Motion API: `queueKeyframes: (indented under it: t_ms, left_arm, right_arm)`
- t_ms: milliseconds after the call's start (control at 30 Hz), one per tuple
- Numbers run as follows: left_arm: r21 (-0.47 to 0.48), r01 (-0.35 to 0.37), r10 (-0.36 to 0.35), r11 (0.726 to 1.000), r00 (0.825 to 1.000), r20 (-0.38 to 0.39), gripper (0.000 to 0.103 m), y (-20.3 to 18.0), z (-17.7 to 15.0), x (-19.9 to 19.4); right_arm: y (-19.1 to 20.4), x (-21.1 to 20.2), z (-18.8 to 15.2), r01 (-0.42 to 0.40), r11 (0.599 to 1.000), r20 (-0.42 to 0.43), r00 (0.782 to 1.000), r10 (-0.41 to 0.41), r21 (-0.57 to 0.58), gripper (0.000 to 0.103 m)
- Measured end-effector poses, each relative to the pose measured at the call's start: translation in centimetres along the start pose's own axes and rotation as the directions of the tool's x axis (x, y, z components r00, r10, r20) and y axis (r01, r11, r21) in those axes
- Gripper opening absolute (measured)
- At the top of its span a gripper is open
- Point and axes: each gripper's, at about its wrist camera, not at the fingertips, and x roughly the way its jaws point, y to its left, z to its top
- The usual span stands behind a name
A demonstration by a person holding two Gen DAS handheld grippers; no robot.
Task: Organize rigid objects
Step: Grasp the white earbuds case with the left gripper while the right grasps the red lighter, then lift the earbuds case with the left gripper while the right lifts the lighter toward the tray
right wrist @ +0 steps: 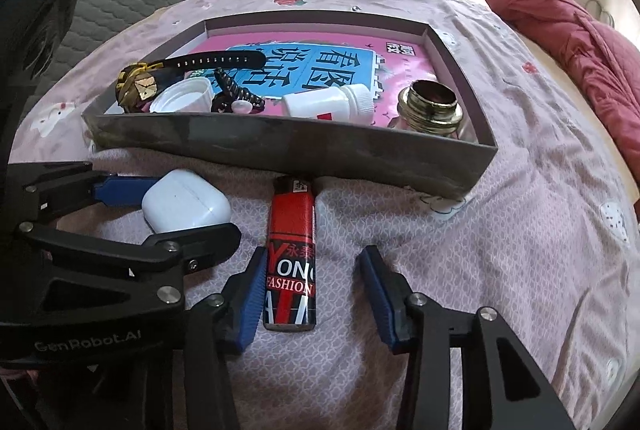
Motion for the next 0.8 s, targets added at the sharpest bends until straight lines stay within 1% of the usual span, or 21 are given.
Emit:
queueKeyframes:
  t_ms: [167, 233, 400, 633, 800]
  left_arm:
    - [0.013, -0.013, 0.012, 1.0, 1.0, 0.008, 0.066, -0.3, 0.0, 0.1]
    - [0.02, -0.023, 0.023, 1.0, 1.0, 0.011, 0.063, -0.3, 0.0, 0.1]
    - [0.016, -0.014, 0.014, 1.0, 1.0, 0.026, 0.062, -0.1, -0.1, -0.3]
    - [-0.019, 0.021, -0.02, 1.0, 0.998, 0.052, 0.062, 0.8, -0.3, -1.3]
    - [-0.028, 0.011, -0.009, 1.0, 0.998, 0.067, 0.062, 1.2, -0.8, -2.1]
  right_arm:
    - [0.0, -0.1, 0.0, -0.006, 1.0, 0.005, 1.0, 0.006, -0.013, 0.04]
    - [0.2, -0.3, -0.1, -0.006, 1.0, 0.007, 1.0, 0.006, -0.027, 0.035]
    - [0.7, -0.5, -0.2, -0.017, 0.999, 0.009, 1.0, 0.018, -0.051, 0.025]
    - [-0.4, -0.9, -0.2, -0.072, 0.997, 0.014, 0.997, 0.072, -0.002, 0.023]
    - [-0.9, -1.3, 0.0, -0.096, 0.995, 0.025, 0.995, 0.095, 0.026, 0.023]
